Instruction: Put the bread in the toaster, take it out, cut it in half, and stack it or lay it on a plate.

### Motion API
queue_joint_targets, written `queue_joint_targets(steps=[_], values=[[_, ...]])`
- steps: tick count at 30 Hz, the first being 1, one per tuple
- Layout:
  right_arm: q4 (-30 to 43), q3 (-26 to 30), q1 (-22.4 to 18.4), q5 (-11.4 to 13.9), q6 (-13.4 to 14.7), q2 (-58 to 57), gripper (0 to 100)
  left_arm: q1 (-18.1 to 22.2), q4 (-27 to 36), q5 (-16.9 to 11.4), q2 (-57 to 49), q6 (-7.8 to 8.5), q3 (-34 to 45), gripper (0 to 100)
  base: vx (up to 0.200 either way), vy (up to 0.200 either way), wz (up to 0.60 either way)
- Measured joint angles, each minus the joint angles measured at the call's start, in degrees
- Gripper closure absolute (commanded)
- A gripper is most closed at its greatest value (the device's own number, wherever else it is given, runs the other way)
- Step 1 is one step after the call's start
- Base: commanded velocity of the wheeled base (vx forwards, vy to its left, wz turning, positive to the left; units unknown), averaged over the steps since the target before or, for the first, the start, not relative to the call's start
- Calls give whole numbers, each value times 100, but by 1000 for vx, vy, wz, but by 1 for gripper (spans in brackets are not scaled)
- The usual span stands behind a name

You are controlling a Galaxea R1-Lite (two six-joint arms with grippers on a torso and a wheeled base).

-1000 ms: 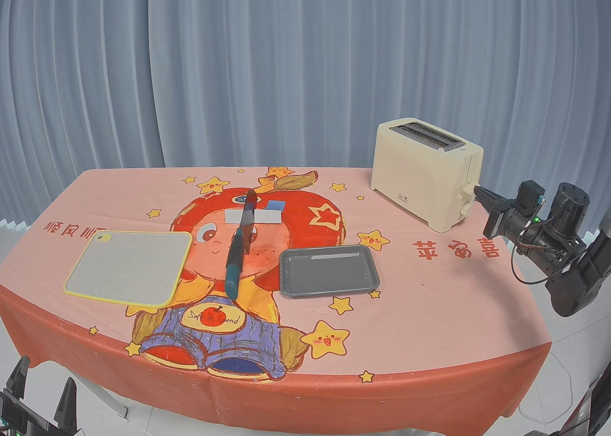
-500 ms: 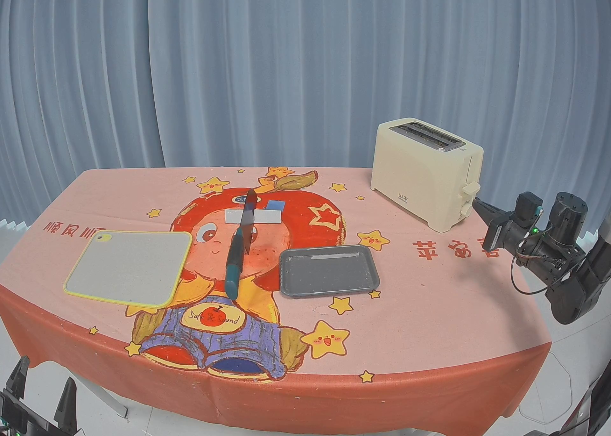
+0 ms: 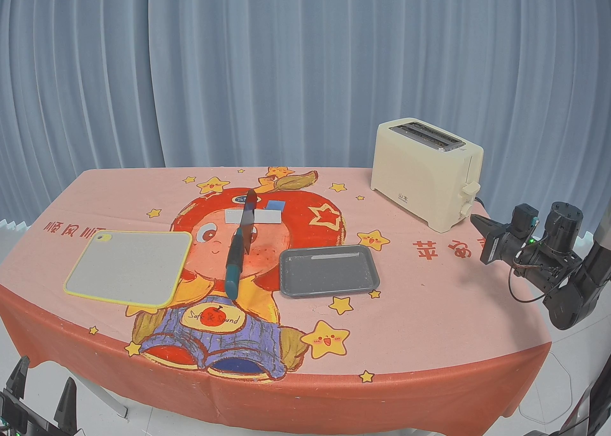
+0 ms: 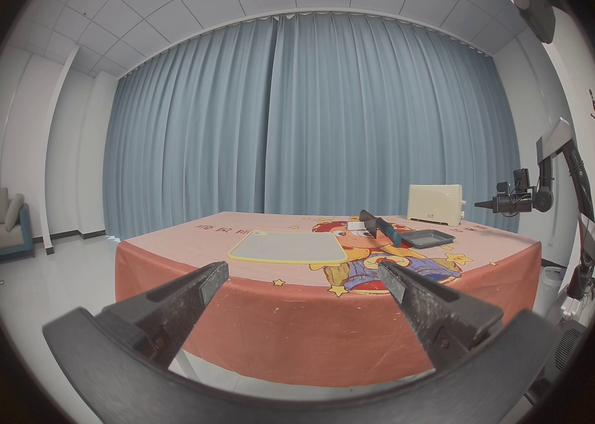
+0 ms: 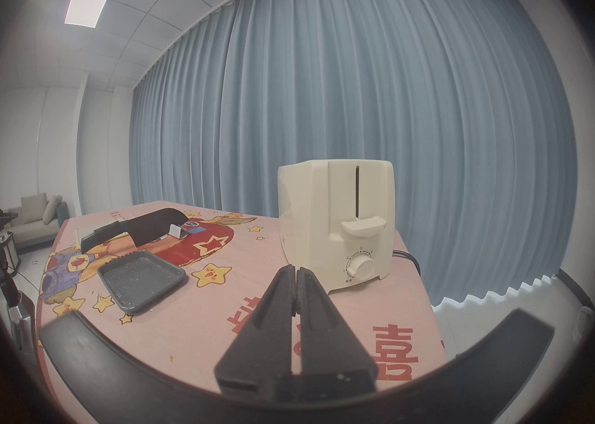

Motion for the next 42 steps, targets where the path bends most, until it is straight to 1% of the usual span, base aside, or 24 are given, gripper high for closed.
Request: queue_joint_targets(steps=[10,16,34,42], values=[[-17,-143,-104,0,-2,289,100,0,0,0,0,0,0,0,0,0,0],[24,-344,-160,-59,0,413,100,0,0,0,0,0,0,0,0,0,0],[-11,-840,-304,-61,6,887,100,0,0,0,0,2,0,0,0,0,0],[18,-931,-358,-78,6,1008,100,0,0,0,0,2,0,0,0,0,0]])
